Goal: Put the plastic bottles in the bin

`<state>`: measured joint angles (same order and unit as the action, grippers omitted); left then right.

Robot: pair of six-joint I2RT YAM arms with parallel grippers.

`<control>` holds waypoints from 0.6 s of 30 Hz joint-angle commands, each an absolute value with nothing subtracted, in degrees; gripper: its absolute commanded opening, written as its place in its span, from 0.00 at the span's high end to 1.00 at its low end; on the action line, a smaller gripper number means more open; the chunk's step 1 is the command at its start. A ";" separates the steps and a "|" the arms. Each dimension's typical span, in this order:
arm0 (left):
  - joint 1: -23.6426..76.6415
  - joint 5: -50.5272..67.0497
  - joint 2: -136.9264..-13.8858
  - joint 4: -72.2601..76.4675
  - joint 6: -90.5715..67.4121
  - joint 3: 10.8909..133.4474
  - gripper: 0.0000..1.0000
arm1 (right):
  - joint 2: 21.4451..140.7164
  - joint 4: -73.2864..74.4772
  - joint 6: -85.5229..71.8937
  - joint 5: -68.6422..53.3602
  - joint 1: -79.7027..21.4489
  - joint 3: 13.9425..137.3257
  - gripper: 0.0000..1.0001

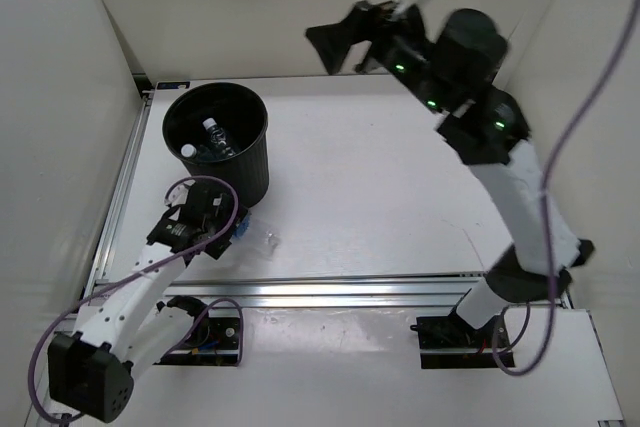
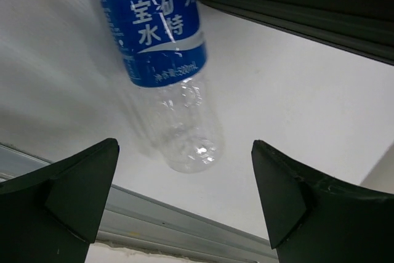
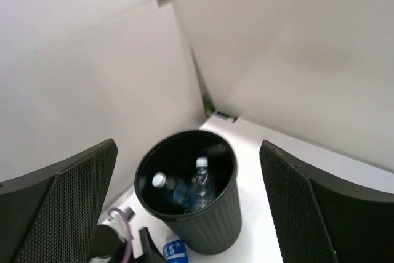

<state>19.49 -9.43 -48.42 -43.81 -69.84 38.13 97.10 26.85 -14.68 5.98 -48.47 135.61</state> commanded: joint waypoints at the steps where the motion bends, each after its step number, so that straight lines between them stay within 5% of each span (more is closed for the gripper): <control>1: 19.60 -8.00 -51.93 -37.81 -70.75 36.30 0.00 | 92.21 31.90 -13.26 9.32 -47.99 127.31 0.00; 18: 19.60 -10.63 -67.85 -24.88 -69.43 26.72 0.02 | 83.41 45.53 -12.49 7.38 -47.46 121.82 0.00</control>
